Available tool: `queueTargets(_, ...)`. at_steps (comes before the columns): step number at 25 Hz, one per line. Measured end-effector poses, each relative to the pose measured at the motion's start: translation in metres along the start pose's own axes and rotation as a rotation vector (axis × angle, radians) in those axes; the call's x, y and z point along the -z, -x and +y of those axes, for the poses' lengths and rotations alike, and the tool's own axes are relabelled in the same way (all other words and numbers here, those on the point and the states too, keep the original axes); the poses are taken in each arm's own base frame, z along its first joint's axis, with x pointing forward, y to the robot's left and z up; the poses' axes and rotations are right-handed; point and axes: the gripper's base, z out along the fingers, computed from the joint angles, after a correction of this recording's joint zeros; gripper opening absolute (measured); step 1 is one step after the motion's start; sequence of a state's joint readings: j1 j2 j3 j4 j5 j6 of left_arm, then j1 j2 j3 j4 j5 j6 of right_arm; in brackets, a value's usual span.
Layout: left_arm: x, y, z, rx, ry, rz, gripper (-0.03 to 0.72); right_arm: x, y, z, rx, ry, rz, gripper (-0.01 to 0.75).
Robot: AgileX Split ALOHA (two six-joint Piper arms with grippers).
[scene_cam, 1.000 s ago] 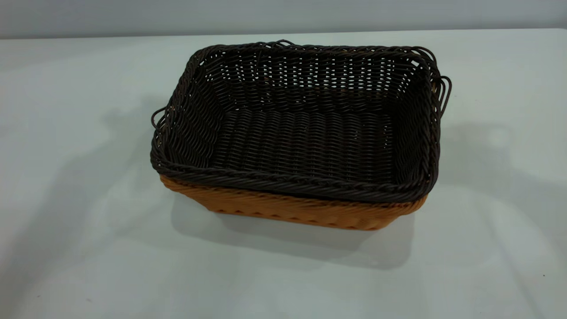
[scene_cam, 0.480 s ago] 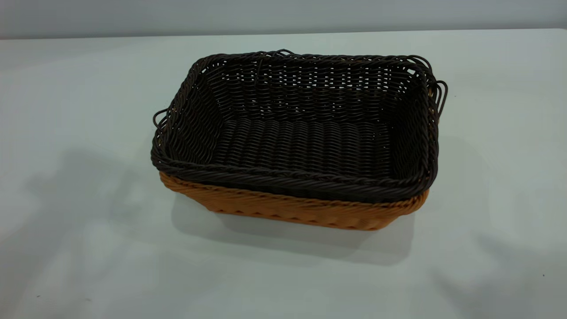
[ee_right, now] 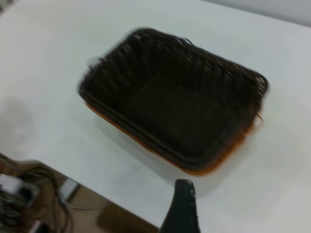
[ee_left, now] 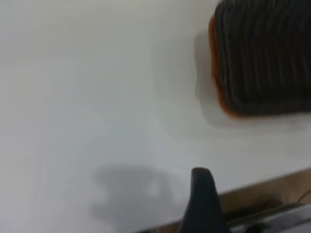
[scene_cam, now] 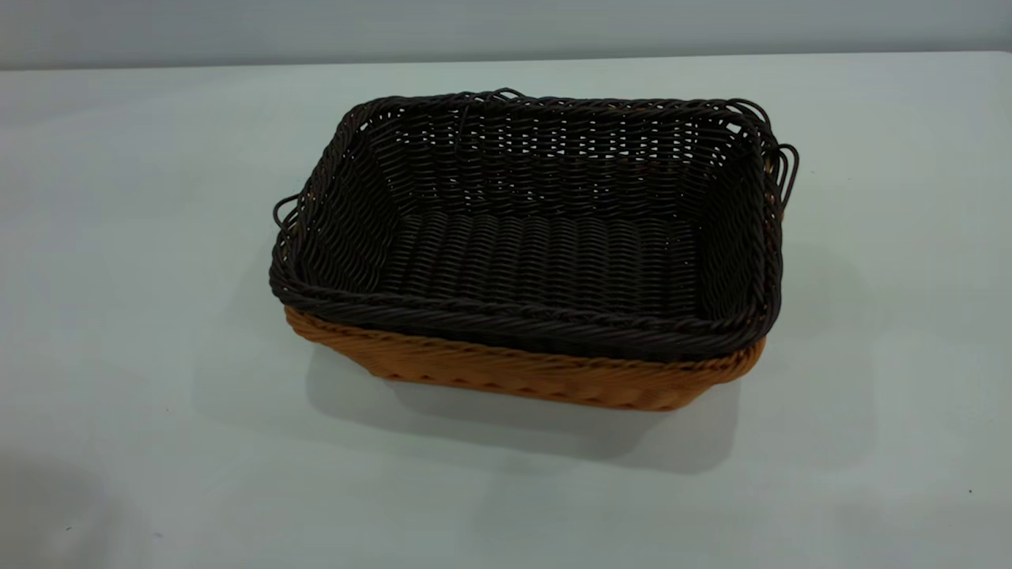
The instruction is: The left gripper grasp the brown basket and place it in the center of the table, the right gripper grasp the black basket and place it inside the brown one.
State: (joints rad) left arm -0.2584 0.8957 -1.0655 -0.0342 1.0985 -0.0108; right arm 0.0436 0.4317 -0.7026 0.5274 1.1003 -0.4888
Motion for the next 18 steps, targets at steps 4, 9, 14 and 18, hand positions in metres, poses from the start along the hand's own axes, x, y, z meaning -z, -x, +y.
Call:
queueTargets(4, -0.008, -0.046, 0.003, 0.018, 0.017, -0.026, 0.489, -0.001, -0.026, -0.002, -0.001, -0.082, 0.005, 0.577)
queueTargets(9, -0.025, -0.083, 0.004, 0.017, 0.019, -0.057, 0.489, 0.003, -0.048, -0.003, -0.005, -0.172, -0.01, 0.577)
queueTargets(14, -0.037, -0.106, 0.005, 0.017, 0.021, -0.037, 0.489, 0.013, -0.065, -0.002, 0.005, -0.251, -0.018, 0.577)
queueTargets(18, -0.043, -0.119, 0.005, 0.011, 0.021, -0.029, 0.489, 0.009, -0.083, -0.002, 0.01, -0.279, -0.014, 0.577)
